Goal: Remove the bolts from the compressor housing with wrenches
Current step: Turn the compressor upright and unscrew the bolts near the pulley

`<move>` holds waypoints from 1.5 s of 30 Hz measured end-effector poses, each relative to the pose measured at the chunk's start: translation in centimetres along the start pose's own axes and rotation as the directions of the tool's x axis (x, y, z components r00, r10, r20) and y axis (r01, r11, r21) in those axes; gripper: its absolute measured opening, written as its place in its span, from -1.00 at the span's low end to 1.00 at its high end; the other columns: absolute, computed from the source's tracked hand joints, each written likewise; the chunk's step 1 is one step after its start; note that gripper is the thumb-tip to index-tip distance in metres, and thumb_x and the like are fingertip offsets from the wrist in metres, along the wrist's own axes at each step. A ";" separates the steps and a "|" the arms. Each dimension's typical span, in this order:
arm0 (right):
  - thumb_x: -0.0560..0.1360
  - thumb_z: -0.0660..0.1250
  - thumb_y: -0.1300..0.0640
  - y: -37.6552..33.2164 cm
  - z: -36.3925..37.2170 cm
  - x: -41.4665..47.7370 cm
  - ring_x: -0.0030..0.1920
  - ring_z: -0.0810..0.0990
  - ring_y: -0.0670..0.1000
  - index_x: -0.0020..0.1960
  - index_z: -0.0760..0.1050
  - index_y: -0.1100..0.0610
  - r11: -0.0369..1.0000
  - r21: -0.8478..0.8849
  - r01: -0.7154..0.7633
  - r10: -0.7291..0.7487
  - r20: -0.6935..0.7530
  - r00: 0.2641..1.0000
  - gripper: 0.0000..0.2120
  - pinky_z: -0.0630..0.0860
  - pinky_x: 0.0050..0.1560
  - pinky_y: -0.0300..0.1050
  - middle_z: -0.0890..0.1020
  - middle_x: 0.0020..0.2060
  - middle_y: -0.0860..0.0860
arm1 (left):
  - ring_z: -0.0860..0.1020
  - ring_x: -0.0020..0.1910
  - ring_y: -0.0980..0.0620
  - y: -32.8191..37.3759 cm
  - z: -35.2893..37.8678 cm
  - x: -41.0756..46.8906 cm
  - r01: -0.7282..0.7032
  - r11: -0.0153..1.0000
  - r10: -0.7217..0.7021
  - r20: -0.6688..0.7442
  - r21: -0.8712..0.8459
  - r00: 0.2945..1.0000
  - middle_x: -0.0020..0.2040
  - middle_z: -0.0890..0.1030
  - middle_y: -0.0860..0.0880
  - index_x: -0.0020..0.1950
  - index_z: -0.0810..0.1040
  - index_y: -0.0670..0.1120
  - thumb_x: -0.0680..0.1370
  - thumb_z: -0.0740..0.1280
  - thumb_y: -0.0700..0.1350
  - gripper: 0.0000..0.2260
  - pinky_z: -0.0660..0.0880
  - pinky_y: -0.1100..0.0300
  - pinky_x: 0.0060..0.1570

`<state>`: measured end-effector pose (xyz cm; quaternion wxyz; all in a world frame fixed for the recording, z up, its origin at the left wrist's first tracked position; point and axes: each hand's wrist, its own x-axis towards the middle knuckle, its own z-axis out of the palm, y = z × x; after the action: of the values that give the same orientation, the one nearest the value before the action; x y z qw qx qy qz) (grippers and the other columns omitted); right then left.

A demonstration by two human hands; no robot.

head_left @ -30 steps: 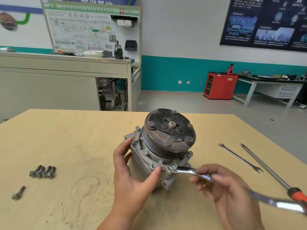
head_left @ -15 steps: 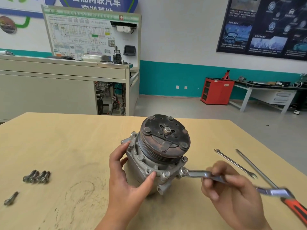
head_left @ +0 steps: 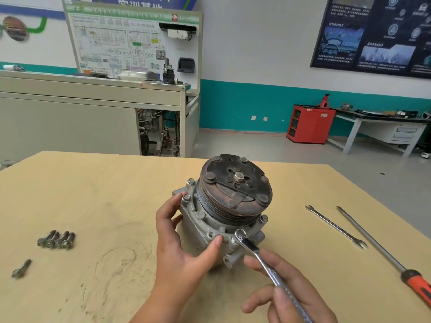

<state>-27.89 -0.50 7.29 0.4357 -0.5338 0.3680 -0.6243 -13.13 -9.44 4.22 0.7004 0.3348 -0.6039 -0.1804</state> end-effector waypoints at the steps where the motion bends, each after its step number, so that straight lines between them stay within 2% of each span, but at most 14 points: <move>1: 0.25 0.21 0.21 -0.1 -0.1 0.0 -0.56 0.57 -0.02 -0.20 0.65 -0.24 1.000 0.025 -0.013 0.013 0.006 1.000 -0.61 0.33 -0.57 -0.48 0.71 -0.17 -0.05 | 0.40 0.34 0.19 0.0 0.0 0.0 0.001 1.000 -0.001 0.000 -0.002 1.000 0.33 0.40 0.26 0.32 0.27 0.33 0.28 0.46 0.04 -0.32 0.32 0.40 0.24; 4: -0.11 0.62 -0.10 -0.7 0.2 -0.1 -0.61 0.54 0.00 -0.13 0.69 -0.06 0.990 0.098 -0.100 0.091 0.088 0.992 -0.46 0.32 -0.60 -0.46 0.71 -0.15 0.04 | 0.40 0.34 0.18 -0.1 -0.1 0.0 0.007 1.000 -0.007 -0.003 -0.008 1.000 0.35 0.40 0.22 0.33 0.27 0.33 0.28 0.47 0.05 -0.32 0.32 0.41 0.23; 6: -0.15 0.58 -0.28 -0.1 0.2 -0.4 -0.65 0.50 -0.04 -0.16 0.66 0.16 0.994 0.040 -0.102 0.100 0.066 0.993 -0.30 0.32 -0.61 -0.47 0.70 -0.15 0.14 | 0.39 0.35 0.16 -0.2 -0.1 0.0 0.010 1.000 -0.010 0.000 -0.006 1.000 0.36 0.40 0.17 0.34 0.27 0.32 0.28 0.47 0.05 -0.31 0.33 0.40 0.24; 8: 0.14 0.49 0.02 -0.2 0.0 -0.2 -0.62 0.52 0.02 -0.27 0.69 0.07 0.998 0.040 -0.047 0.045 0.061 0.997 -0.81 0.30 -0.61 -0.47 0.71 -0.18 0.11 | 0.40 0.35 0.15 -0.2 0.0 -0.1 0.003 1.000 -0.003 0.002 -0.007 1.000 0.36 0.40 0.16 0.34 0.28 0.31 0.28 0.48 0.05 -0.31 0.34 0.39 0.24; 11: 0.26 0.17 0.18 0.7 -1.9 1.2 -0.54 0.55 0.15 -0.18 0.69 -0.07 0.992 0.088 -0.093 0.087 0.067 0.994 -0.65 0.22 -0.64 -0.36 0.70 -0.17 0.17 | 0.40 0.35 0.13 -0.5 0.0 0.0 -0.003 1.000 0.003 0.000 -0.002 1.000 0.36 0.40 0.15 0.35 0.28 0.31 0.26 0.50 0.06 -0.28 0.35 0.36 0.25; 13: 0.14 0.37 0.14 0.5 -3.1 3.3 -0.58 0.51 0.14 -0.28 0.69 0.12 0.951 0.223 -0.213 0.194 0.105 0.975 -0.80 0.20 -0.65 -0.36 0.66 -0.27 0.30 | 0.41 0.34 0.13 -0.7 -0.1 0.1 0.005 1.000 -0.005 -0.011 -0.006 1.000 0.35 0.41 0.16 0.35 0.28 0.32 0.22 0.53 0.09 -0.24 0.35 0.35 0.26; 17: 0.00 0.55 -0.04 0.2 -5.5 7.9 -0.60 0.46 0.04 -0.27 0.64 0.15 0.901 0.209 -0.380 0.282 0.383 0.880 -0.62 0.20 -0.62 -0.30 0.63 -0.32 0.29 | 0.42 0.32 0.16 -0.8 0.0 0.1 0.048 0.999 -0.048 -0.023 -0.025 0.999 0.33 0.42 0.19 0.33 0.29 0.34 0.20 0.54 0.29 -0.24 0.35 0.39 0.24; 22: 0.17 0.49 -0.05 0.0 -5.9 10.1 -0.52 0.49 -0.02 -0.24 0.63 0.13 0.914 0.204 -0.352 0.211 0.502 0.839 -0.72 0.25 -0.51 -0.25 0.65 -0.32 0.20 | 0.42 0.34 0.14 -0.8 -0.1 0.0 0.060 0.995 -0.062 -0.023 -0.080 0.998 0.33 0.43 0.20 0.31 0.32 0.35 0.18 0.58 0.13 -0.23 0.36 0.36 0.26; 25: 0.49 0.22 0.14 1.2 -5.5 8.3 -0.21 0.58 0.11 0.03 0.53 0.34 0.726 0.583 -0.364 -0.020 0.547 0.837 -0.72 0.39 -0.23 -0.12 0.59 -0.10 0.37 | 0.41 0.36 0.16 -0.7 0.0 0.2 0.050 0.992 -0.053 -0.026 -0.117 0.998 0.32 0.44 0.19 0.29 0.35 0.35 0.17 0.60 0.14 -0.24 0.35 0.34 0.29; 31: 0.57 -0.13 0.46 1.9 -6.4 4.3 0.17 0.40 0.45 0.28 0.21 0.56 0.612 0.776 -0.152 -0.064 0.240 0.969 -0.66 0.38 0.03 0.15 0.23 0.18 0.64 | 0.38 0.40 0.08 -0.9 -0.5 0.4 0.026 0.993 -0.025 0.012 -0.113 1.000 0.34 0.44 0.15 0.26 0.37 0.31 0.24 0.57 0.17 -0.35 0.33 0.23 0.36; 34: 0.47 0.15 0.37 3.5 -7.1 3.2 -0.15 0.65 0.12 0.00 0.50 0.27 0.922 0.387 0.030 -0.033 -0.001 0.999 -0.81 0.52 -0.27 -0.21 0.62 -0.15 0.41 | 0.33 0.45 -0.01 -0.6 -1.0 0.7 -0.030 0.995 0.038 0.087 -0.091 0.995 0.37 0.41 0.05 0.10 0.44 0.29 0.34 0.48 0.02 -0.59 0.32 0.06 0.40; 36: 0.47 0.30 0.34 3.5 -8.7 3.3 -0.27 0.64 -0.13 -0.13 0.44 0.07 0.974 -0.225 0.009 -0.080 -0.309 0.948 -0.82 0.44 -0.31 -0.38 0.71 -0.25 0.06 | 0.25 0.49 0.00 -0.1 -1.1 0.9 -0.087 0.996 0.085 0.147 0.013 0.985 0.42 0.34 -0.04 0.01 0.50 0.28 0.41 0.39 0.00 -0.76 0.26 0.02 0.43; 39: 0.51 0.31 0.23 3.5 -10.9 5.3 -0.05 0.56 -0.26 -0.16 0.49 -0.13 0.728 -0.683 -0.059 0.008 -0.077 0.997 -0.76 0.36 -0.10 -0.47 0.65 -0.14 -0.13 | 0.13 0.54 -0.08 0.8 -1.2 0.8 -0.222 0.958 0.187 0.193 0.180 0.963 0.50 0.25 -0.14 -0.04 0.57 0.19 0.45 0.34 0.05 -0.89 0.10 0.11 0.48; 45: 0.55 0.24 0.10 5.9 -12.8 9.1 0.16 0.38 -0.21 0.06 0.44 -0.09 0.242 -0.950 0.194 0.085 0.220 0.972 -0.87 0.29 0.05 -0.33 0.40 0.07 -0.33 | 0.17 0.46 -0.20 2.0 -0.2 0.5 -0.320 0.854 0.245 0.224 0.410 0.943 0.41 0.34 -0.25 -0.12 0.62 0.13 0.43 0.34 0.11 -0.88 0.15 -0.12 0.38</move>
<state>-40.11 -11.18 2.99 0.0317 -0.7679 0.6024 -0.2154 -13.15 -8.30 5.93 0.5731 0.3760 -0.7271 0.0393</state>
